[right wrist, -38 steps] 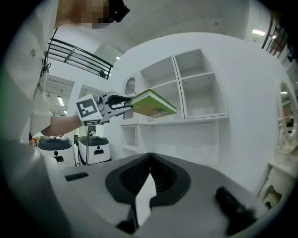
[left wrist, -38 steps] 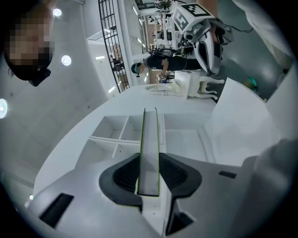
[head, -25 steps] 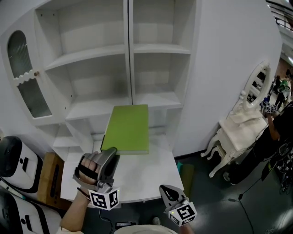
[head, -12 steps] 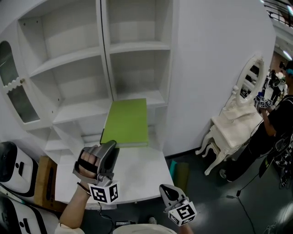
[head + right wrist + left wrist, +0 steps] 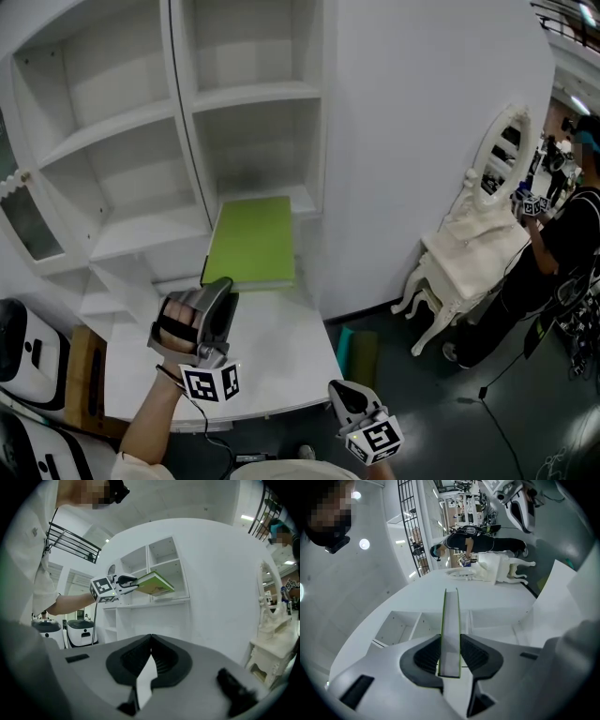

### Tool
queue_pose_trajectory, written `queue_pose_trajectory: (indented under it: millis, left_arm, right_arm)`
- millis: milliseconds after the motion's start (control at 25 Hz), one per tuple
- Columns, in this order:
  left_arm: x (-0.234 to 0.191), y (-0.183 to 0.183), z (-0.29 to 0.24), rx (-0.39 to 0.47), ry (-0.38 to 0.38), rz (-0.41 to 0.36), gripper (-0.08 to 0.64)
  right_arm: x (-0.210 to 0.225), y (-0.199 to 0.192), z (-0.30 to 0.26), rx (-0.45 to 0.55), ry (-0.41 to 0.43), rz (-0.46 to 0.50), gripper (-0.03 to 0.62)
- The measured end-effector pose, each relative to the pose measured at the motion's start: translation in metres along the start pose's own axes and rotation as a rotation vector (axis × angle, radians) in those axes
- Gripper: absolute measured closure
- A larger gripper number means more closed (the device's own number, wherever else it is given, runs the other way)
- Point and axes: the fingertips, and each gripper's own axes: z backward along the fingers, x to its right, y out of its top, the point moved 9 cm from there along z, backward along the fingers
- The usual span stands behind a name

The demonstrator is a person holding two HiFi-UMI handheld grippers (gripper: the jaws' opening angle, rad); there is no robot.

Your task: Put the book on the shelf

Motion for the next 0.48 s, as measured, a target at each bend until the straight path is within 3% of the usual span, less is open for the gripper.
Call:
queue_pose_trajectory:
  millis: [480]
  left_arm:
    - [0.023, -0.009, -0.033, -0.057, -0.032, -0.005, 0.423]
  right_arm:
    - [0.017, -0.003, 0.001, -0.019, -0.004, 0.003, 0.578]
